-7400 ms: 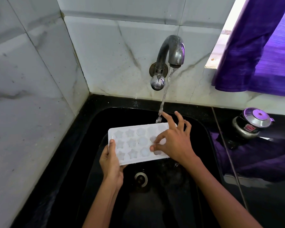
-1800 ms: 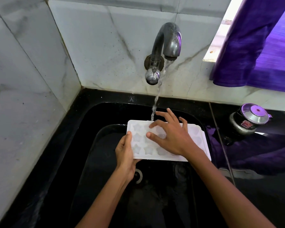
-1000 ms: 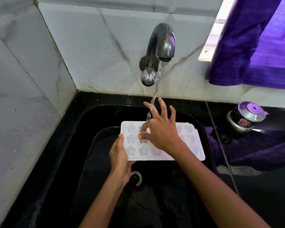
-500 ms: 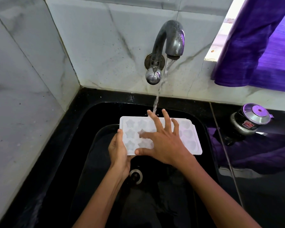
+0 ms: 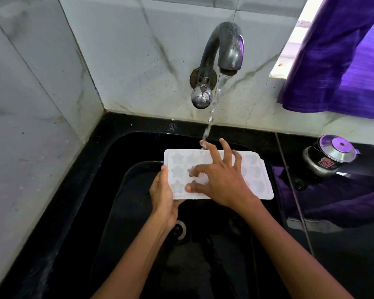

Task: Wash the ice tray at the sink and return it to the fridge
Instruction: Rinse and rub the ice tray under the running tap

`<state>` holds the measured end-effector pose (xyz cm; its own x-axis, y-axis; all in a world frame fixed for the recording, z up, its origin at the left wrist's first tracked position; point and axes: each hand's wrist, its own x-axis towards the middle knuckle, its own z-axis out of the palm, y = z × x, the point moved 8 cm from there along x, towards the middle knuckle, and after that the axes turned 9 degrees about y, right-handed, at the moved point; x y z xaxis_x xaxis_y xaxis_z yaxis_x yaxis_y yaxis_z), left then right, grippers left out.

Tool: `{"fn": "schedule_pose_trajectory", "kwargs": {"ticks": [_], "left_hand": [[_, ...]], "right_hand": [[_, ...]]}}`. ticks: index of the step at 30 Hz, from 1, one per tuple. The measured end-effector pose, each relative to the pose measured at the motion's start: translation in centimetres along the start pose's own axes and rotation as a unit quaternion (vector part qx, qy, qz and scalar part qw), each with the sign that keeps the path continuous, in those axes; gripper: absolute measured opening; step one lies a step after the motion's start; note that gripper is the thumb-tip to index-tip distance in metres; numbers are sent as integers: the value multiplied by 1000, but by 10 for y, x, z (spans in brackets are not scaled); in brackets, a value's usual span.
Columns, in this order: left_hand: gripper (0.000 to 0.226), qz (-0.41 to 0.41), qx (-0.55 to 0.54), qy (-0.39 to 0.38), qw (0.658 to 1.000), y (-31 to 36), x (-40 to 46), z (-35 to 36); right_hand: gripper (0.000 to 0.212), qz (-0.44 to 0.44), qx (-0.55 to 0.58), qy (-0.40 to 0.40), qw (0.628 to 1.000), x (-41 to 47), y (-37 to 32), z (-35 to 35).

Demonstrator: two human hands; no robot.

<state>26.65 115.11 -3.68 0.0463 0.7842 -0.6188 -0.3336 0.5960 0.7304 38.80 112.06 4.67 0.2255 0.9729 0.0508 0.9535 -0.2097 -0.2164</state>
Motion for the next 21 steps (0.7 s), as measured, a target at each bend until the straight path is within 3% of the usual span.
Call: {"fn": "schedule_pose_trajectory", "kwargs": {"ticks": [3, 8, 14, 21], "left_hand": [[35, 3, 0, -8, 1000, 1, -1, 2], [35, 12, 1, -15, 1000, 5, -1, 6], [33, 17, -1, -11, 1000, 10, 1, 8], [27, 36, -2, -10, 999, 19, -2, 18]], "right_hand": [[42, -1, -6, 51, 999, 4, 0, -10], [46, -7, -27, -14, 1000, 4, 0, -2], [29, 0, 29, 136, 990, -4, 0, -23], [45, -52, -27, 143, 988, -19, 0, -2]]}}
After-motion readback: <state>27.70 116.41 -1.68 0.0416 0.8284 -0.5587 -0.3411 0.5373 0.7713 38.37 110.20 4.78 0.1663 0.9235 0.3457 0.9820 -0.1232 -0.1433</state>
